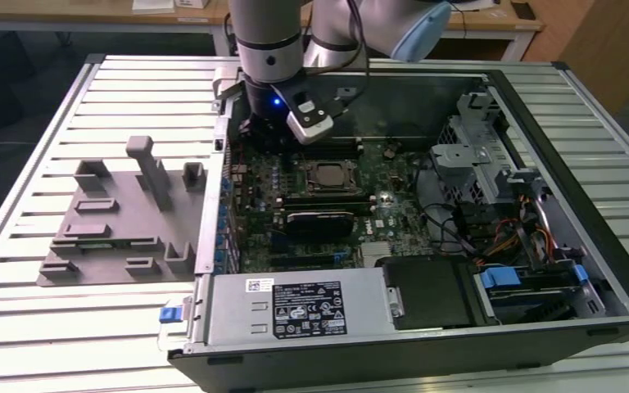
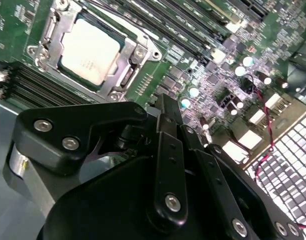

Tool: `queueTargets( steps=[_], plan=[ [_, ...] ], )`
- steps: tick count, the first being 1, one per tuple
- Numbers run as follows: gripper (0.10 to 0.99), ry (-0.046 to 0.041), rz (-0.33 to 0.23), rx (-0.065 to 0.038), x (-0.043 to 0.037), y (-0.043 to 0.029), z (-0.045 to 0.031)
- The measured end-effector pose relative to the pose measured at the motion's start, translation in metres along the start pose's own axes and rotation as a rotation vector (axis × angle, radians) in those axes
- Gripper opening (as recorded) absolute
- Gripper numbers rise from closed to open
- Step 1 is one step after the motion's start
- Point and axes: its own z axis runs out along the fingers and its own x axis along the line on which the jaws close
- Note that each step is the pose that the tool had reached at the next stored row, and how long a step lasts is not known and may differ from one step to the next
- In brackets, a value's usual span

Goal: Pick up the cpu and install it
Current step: 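Install the first cpu locking lever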

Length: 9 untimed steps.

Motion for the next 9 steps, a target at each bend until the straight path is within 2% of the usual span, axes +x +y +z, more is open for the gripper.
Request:
queueTargets(
  steps=[2,4,7,9],
  plan=[
    [0.106,0.0001,0.000,-0.004,0.0023,0.0001,-0.0002],
    [0.106,-0.0005,0.001,-0.018,0.0030,0.0001,-0.0005],
    [0.106,-0.0015,0.004,-0.046,0.0033,0.0001,-0.0028],
    [0.106,-0.0018,0.005,-0.058,0.0032,0.0000,-0.0053]
  ],
)
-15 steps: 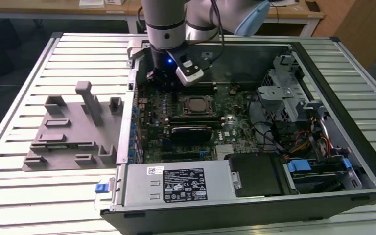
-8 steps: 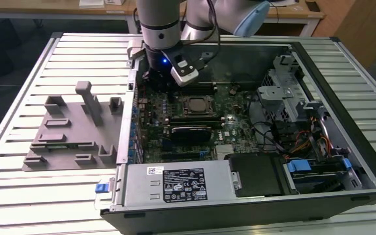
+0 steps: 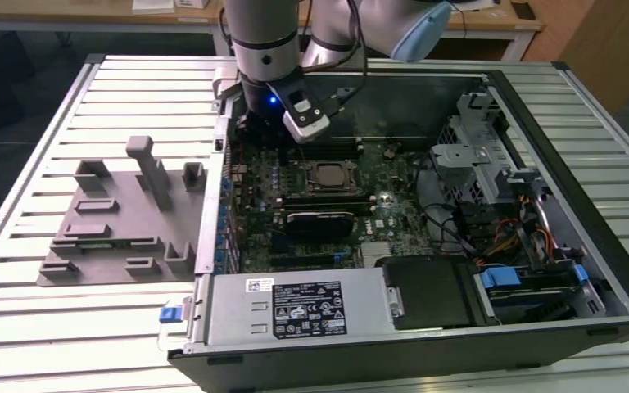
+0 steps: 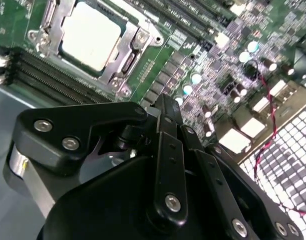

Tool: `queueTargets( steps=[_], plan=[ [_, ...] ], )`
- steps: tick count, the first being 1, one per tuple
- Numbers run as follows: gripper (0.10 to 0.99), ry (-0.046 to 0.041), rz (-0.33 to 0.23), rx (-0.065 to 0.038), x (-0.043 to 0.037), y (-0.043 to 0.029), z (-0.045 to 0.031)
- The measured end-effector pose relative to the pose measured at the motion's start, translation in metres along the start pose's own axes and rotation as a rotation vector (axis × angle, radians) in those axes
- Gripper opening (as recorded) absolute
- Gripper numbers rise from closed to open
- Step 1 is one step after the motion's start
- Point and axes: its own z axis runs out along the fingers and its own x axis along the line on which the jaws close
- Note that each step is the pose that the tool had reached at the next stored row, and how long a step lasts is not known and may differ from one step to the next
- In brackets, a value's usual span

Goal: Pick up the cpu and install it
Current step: 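Install the first cpu locking lever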

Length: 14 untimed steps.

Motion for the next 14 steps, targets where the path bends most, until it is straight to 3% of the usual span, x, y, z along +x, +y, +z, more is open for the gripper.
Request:
queueTargets(
  steps=[3,14],
  plan=[
    [0.106,-0.0003,0.001,-0.009,-0.0004,0.0002,-0.0049],
    [0.106,-0.0009,0.012,-0.008,-0.0047,0.0003,-0.0092]
  ],
)
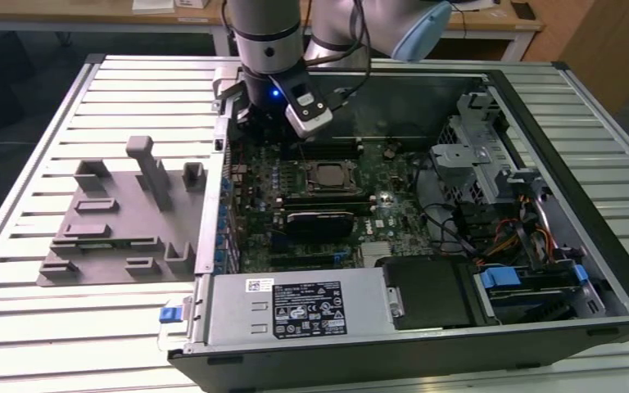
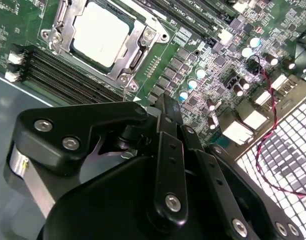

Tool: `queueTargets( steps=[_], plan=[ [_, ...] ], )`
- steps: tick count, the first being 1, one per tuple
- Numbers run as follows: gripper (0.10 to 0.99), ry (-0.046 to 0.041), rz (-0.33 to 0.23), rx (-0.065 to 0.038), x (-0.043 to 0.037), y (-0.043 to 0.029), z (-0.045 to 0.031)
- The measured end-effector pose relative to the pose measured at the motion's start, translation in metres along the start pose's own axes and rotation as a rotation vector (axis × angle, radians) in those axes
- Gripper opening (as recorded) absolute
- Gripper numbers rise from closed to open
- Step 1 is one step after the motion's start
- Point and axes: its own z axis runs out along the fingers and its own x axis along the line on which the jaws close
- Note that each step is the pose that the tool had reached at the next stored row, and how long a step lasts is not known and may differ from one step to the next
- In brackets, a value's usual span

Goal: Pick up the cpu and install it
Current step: 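Install the first cpu locking lever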

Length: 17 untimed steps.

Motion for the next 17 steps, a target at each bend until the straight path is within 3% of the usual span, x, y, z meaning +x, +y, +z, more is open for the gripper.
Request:
queueTargets(
  steps=[2,4,6,8,9,11,13,17],
  plan=[
    [0.106,0.0001,0.000,-0.001,-0.0003,0.0001,-0.0024],
    [0.106,-0.0002,0.001,-0.008,-0.0005,0.0002,-0.0042],
    [0.106,-0.0016,0.007,-0.071,-0.0005,0.0002,-0.0045],
    [0.106,-0.0021,0.009,-0.104,-0.0005,0.0002,-0.0045],
    [0.106,-0.0027,0.012,-0.129,-0.0005,0.0002,-0.0045],
    [0.106,-0.0034,0.014,-0.159,-0.0005,0.0002,-0.0047],
    [0.106,-0.0035,0.015,-0.170,-0.0006,0.0003,-0.0056],
    [0.106,-0.0038,0.015,-0.171,-0.0006,0.0003,-0.0058]
  ],
)
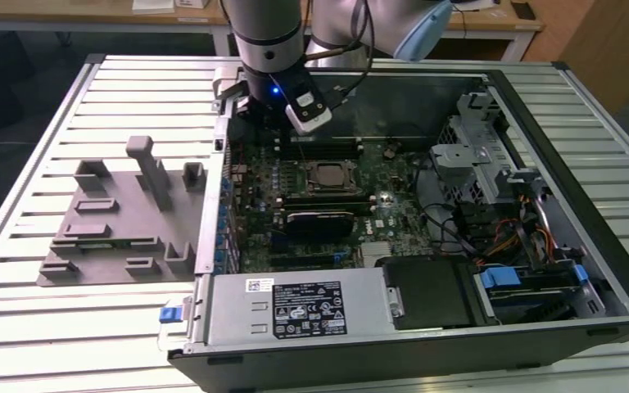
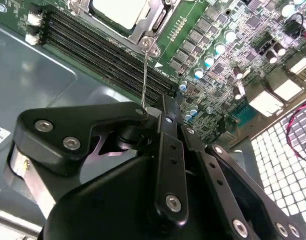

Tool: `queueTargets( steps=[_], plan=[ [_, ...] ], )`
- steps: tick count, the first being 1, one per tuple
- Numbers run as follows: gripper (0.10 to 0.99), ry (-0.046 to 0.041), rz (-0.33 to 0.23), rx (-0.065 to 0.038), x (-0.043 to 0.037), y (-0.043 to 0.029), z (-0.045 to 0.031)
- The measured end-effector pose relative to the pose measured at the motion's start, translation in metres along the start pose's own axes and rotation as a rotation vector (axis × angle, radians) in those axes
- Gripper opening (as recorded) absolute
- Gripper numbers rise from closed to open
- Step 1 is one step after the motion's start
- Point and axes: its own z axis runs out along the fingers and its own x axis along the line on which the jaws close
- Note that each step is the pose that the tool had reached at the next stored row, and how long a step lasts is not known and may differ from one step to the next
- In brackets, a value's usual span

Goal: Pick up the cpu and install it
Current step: 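Install the first cpu locking lever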

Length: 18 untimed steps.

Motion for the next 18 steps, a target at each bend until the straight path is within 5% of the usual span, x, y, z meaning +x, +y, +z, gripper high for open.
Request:
queueTargets(
  steps=[5,18],
  plan=[
    [0.106,0.0001,0.001,0.001,-0.0059,-0.0001,0.0005],
    [0.106,-0.0011,0.006,0.023,-0.0417,-0.0008,0.0036]
  ],
)
